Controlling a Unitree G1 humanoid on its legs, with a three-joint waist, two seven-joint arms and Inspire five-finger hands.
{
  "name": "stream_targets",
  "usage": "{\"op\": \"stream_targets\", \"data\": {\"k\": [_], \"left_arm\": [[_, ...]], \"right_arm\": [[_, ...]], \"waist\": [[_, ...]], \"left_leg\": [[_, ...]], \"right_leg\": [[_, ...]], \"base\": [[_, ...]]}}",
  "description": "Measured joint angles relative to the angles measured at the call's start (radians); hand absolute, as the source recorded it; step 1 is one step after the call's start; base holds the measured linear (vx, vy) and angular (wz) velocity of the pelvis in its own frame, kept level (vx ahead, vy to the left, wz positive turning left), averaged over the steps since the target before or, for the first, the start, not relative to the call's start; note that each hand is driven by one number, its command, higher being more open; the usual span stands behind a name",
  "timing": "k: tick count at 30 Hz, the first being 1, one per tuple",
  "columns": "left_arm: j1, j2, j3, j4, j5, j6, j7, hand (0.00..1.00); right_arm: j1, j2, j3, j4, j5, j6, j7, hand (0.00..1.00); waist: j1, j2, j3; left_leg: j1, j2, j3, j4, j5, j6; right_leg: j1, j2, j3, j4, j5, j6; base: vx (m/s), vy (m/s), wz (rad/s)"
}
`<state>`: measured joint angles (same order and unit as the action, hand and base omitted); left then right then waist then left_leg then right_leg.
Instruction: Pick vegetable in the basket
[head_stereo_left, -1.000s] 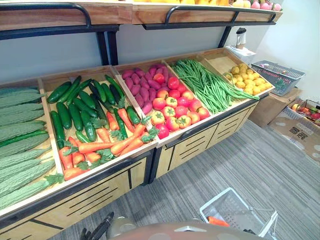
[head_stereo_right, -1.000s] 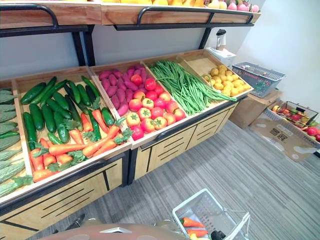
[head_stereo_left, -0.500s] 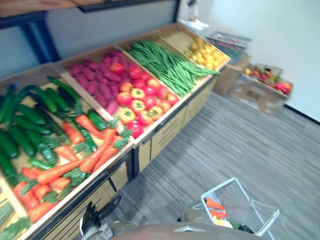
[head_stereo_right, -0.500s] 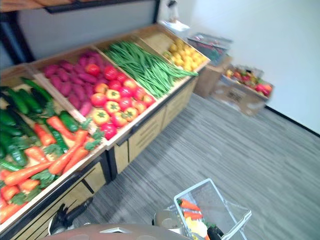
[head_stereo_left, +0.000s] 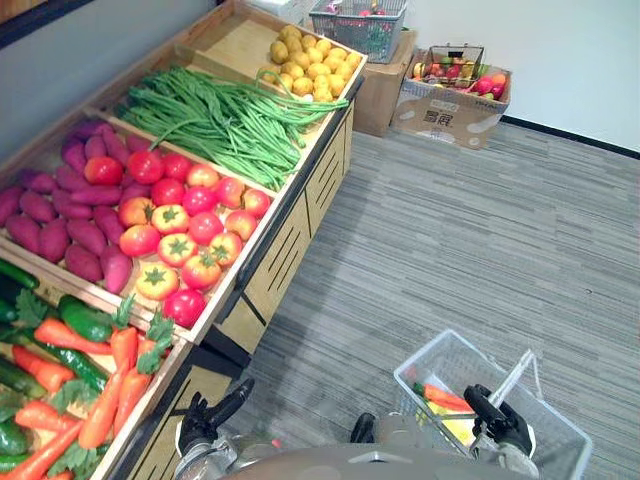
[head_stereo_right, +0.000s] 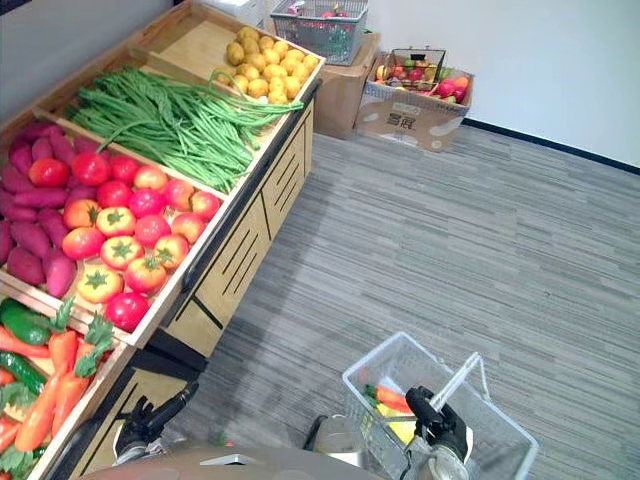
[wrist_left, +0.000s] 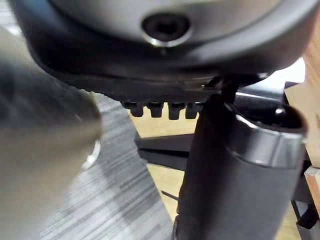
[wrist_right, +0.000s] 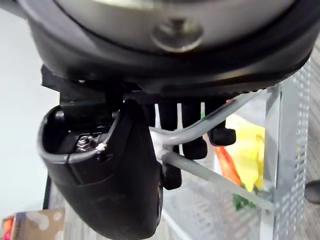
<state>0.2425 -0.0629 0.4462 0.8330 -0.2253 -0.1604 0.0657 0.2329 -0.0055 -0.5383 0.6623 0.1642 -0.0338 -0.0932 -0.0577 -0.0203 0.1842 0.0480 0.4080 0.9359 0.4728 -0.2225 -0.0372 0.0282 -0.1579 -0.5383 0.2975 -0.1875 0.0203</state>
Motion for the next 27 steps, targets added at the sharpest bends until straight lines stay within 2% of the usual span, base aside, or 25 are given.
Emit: {"op": "stream_targets", "data": {"k": [1, 2, 3, 6, 9, 14, 15, 16, 17, 18, 19, 21, 22, 23, 24, 25, 27], "left_arm": [[0.003, 0.002, 0.005, 0.012, -0.01, 0.007, 0.001, 1.0], [0.005, 0.007, 0.004, 0.014, -0.009, 0.009, 0.003, 1.0], [0.002, 0.011, 0.001, 0.015, -0.007, 0.007, 0.003, 1.0], [-0.001, 0.012, 0.001, 0.015, -0.008, 0.01, 0.001, 1.0], [-0.002, 0.011, -0.004, 0.025, -0.027, 0.04, 0.003, 1.0], [0.002, 0.017, -0.008, 0.034, -0.039, 0.053, 0.008, 1.0], [0.003, 0.016, -0.008, 0.034, -0.042, 0.053, 0.004, 1.0], [0.008, 0.015, -0.009, 0.035, -0.041, 0.05, -0.003, 1.0], [0.017, 0.028, -0.017, 0.034, -0.043, 0.049, 0.001, 1.0], [0.024, 0.033, -0.022, 0.045, -0.044, 0.049, 0.002, 1.0], [0.046, 0.027, -0.052, 0.049, -0.043, 0.019, 0.009, 1.0], [0.069, 0.025, -0.045, 0.063, -0.056, 0.025, 0.015, 1.0], [0.091, 0.026, -0.049, 0.063, -0.058, 0.025, 0.003, 1.0], [0.154, -0.009, -0.063, 0.032, -0.069, -0.013, -0.017, 1.0], [0.175, -0.019, -0.077, 0.031, -0.072, -0.04, -0.011, 1.0], [0.191, -0.023, -0.083, 0.026, -0.091, -0.047, -0.032, 1.0], [0.19, -0.022, -0.08, 0.028, -0.105, -0.045, -0.026, 1.0]], "right_arm": [[-0.002, 0.007, 0.001, 0.016, 0.0, 0.0, 0.001, 0.0], [0.005, 0.013, 0.001, 0.014, 0.0, -0.003, 0.003, 0.0], [0.014, 0.021, 0.001, 0.011, 0.001, -0.008, 0.01, 0.0], [0.029, 0.027, -0.003, 0.011, 0.006, -0.011, 0.012, 0.0], [0.047, 0.03, -0.003, 0.012, 0.006, -0.015, 0.016, 0.0], [0.045, 0.05, -0.002, 0.012, 0.011, -0.015, 0.018, 0.0], [0.045, 0.051, 0.0, 0.012, 0.016, -0.015, 0.018, 0.0], [0.045, 0.051, 0.003, 0.012, 0.02, -0.015, 0.018, 0.0], [0.043, 0.05, 0.008, 0.009, 0.03, -0.02, 0.014, 0.0], [0.029, 0.04, 0.009, 0.006, 0.04, -0.032, 0.006, 0.0], [-0.003, 0.02, 0.007, 0.018, 0.04, -0.04, -0.008, 0.0], [-0.035, 0.016, -0.003, 0.035, 0.042, -0.04, -0.015, 0.0], [-0.044, 0.018, -0.004, 0.035, 0.049, -0.043, -0.021, 0.0], [-0.029, 0.015, -0.012, 0.024, 0.056, -0.053, -0.026, 0.0], [-0.023, 0.015, -0.012, 0.023, 0.06, -0.058, -0.026, 0.0], [0.007, 0.016, 0.002, 0.005, 0.058, -0.061, -0.024, 0.0], [0.031, 0.016, 0.02, -0.018, 0.058, -0.061, -0.022, 0.0]], "waist": [[0.013, -0.008, -0.007], [0.008, -0.008, -0.018], [-0.002, -0.018, -0.022], [-0.004, -0.023, -0.016], [-0.006, -0.018, -0.011], [-0.011, -0.002, -0.01], [-0.01, 0.003, -0.012], [-0.007, -0.001, -0.01], [0.001, -0.014, -0.003], [0.003, -0.006, -0.006], [0.015, 0.01, 0.004], [0.035, 0.004, 0.017], [0.039, 0.0, 0.026], [0.044, 0.025, 0.026], [0.06, 0.026, 0.026], [0.066, 0.033, 0.017], [0.071, 0.019, 0.022]], "left_leg": [[0.029, -0.004, -0.004, -0.01, 0.015, -0.034], [0.033, -0.013, -0.002, -0.021, 0.016, -0.033], [0.041, -0.025, -0.001, -0.04, 0.016, -0.033], [0.084, -0.046, 0.017, -0.07, 0.023, -0.032], [0.141, -0.058, 0.034, -0.078, 0.027, -0.031], [0.186, -0.049, 0.055, -0.053, 0.039, -0.036], [0.186, -0.037, 0.011, -0.014, 0.048, -0.021], [0.171, -0.025, -0.083, 0.054, 0.069, 0.017], [0.111, -0.023, -0.246, 0.177, 0.101, 0.089], [0.069, -0.077, -0.397, 0.19, 0.01, 0.042], [0.026, -0.203, -0.628, 0.121, -0.101, -0.001], [0.007, -0.288, -0.777, 0.034, -0.143, 0.0], [0.005, -0.311, -0.834, -0.029, -0.137, -0.006], [0.001, -0.307, -0.902, -0.137, -0.07, -0.035], [0.011, -0.306, -0.881, -0.125, -0.062, -0.042], [0.008, -0.305, -0.848, -0.124, -0.073, -0.05], [0.008, -0.308, -0.817, -0.128, -0.072, -0.055]], "right_leg": [[0.017, 0.008, 0.026, -0.017, 0.002, 0.016], [0.03, 0.008, 0.023, -0.035, 0.007, 0.024], [0.047, 0.011, 0.017, -0.071, 0.018, 0.04], [0.114, 0.024, 0.021, -0.158, 0.055, 0.051], [0.179, 0.027, 0.024, -0.215, 0.065, 0.061], [0.206, 0.048, 0.076, -0.251, 0.066, 0.061], [0.208, 0.058, 0.105, -0.251, 0.063, 0.057], [0.21, 0.06, 0.146, -0.248, 0.061, 0.053], [0.217, 0.05, 0.217, -0.244, 0.058, 0.046], [0.201, 0.035, 0.275, -0.233, 0.055, 0.041], [0.144, 0.028, 0.387, -0.179, 0.047, 0.031], [0.113, 0.027, 0.49, -0.148, 0.046, 0.032], [0.11, 0.03, 0.524, -0.132, 0.043, 0.037], [0.084, 0.063, 0.563, -0.102, 0.025, 0.06], [0.073, 0.068, 0.585, -0.082, 0.007, 0.074], [0.04, 0.067, 0.597, -0.03, -0.001, 0.064], [-0.002, 0.068, 0.632, 0.002, -0.025, 0.074]], "base": [[0.13, 0.086, -0.38], [0.13, 0.075, -0.18], [0.14, 0.06, 0.08], [0.12, 0.045, -0.06], [0.07, 0.023, -0.08], [0.06, -0.007, -0.3], [0.05, -0.052, -0.9], [0.08, -0.058, -1.33], [0.11, -0.026, -1.57], [0.11, 0.184, -2.27], [0.07, 0.253, -2.05], [0.01, 0.282, -1.74], [-0.04, 0.27, -1.38], [-0.07, 0.243, -1.15], [-0.06, 0.238, -0.99], [-0.02, 0.148, -0.61], [0.01, 0.033, -0.56]]}}
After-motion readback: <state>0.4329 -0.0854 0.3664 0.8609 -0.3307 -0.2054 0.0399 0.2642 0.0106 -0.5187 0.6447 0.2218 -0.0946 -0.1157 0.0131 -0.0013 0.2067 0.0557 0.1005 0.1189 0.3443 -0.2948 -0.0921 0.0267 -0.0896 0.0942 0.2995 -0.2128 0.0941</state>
